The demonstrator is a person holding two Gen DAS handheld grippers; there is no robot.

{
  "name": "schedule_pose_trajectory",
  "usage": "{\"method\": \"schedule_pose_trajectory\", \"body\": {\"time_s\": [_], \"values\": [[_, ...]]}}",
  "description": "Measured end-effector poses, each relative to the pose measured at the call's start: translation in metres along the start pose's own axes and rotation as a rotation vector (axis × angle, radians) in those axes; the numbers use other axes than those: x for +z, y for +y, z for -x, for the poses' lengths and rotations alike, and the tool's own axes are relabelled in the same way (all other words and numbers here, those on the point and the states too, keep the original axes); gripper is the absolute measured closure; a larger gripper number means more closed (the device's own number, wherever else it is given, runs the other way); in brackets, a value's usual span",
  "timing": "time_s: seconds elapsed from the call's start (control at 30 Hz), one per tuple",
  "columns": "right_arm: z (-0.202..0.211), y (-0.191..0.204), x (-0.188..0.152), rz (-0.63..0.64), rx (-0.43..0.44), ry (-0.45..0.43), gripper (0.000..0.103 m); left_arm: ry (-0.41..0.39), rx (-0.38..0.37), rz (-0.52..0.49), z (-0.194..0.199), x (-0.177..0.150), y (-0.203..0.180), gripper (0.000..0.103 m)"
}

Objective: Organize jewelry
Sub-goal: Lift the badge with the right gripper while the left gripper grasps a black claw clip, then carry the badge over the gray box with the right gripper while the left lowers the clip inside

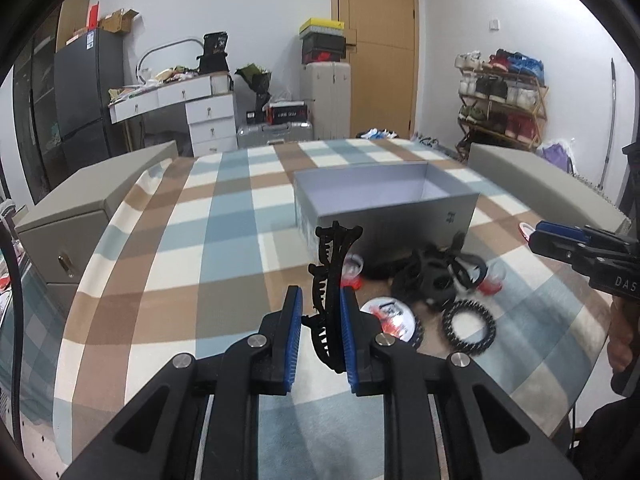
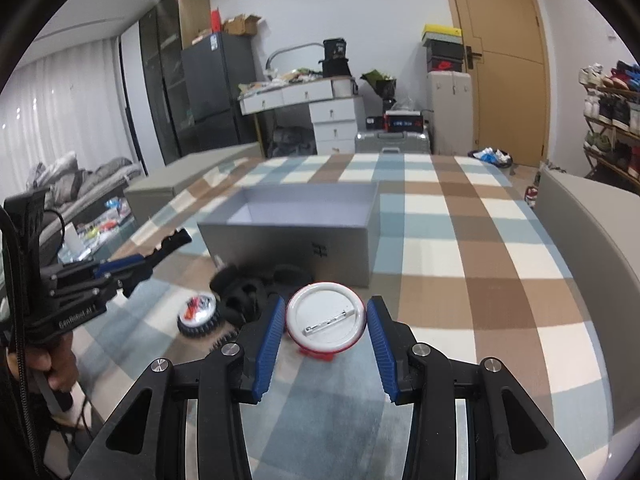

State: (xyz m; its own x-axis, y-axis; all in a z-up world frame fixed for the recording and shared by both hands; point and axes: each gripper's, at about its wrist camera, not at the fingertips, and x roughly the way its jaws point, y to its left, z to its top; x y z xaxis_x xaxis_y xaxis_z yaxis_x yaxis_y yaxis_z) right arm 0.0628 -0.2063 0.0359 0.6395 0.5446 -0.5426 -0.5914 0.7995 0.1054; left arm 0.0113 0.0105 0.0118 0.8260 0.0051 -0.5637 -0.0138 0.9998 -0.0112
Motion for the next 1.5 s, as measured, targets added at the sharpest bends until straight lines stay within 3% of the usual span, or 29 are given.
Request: {"method": "schedule_pose_trajectory", "body": {"time_s": [0.43,0.87,1.5], "values": [[-0.019,0.000,0.047,-0.071,0.062,-0.037,0.062,-0.063,-0.049,0.049,-0.014,0.046,-0.011,0.089],[-0.050,-0.006,0.079,-0.129,0.066,-0.055,0.062,-0.073,-0.027,0.012,-0.046,0.066,-0.016,0.089],[-0.081,-0.014,0.066,-0.146,0.079,0.016,0.062,-0.013,-0.015,0.009,-0.063,0.060,-0.017,0.089]]}}
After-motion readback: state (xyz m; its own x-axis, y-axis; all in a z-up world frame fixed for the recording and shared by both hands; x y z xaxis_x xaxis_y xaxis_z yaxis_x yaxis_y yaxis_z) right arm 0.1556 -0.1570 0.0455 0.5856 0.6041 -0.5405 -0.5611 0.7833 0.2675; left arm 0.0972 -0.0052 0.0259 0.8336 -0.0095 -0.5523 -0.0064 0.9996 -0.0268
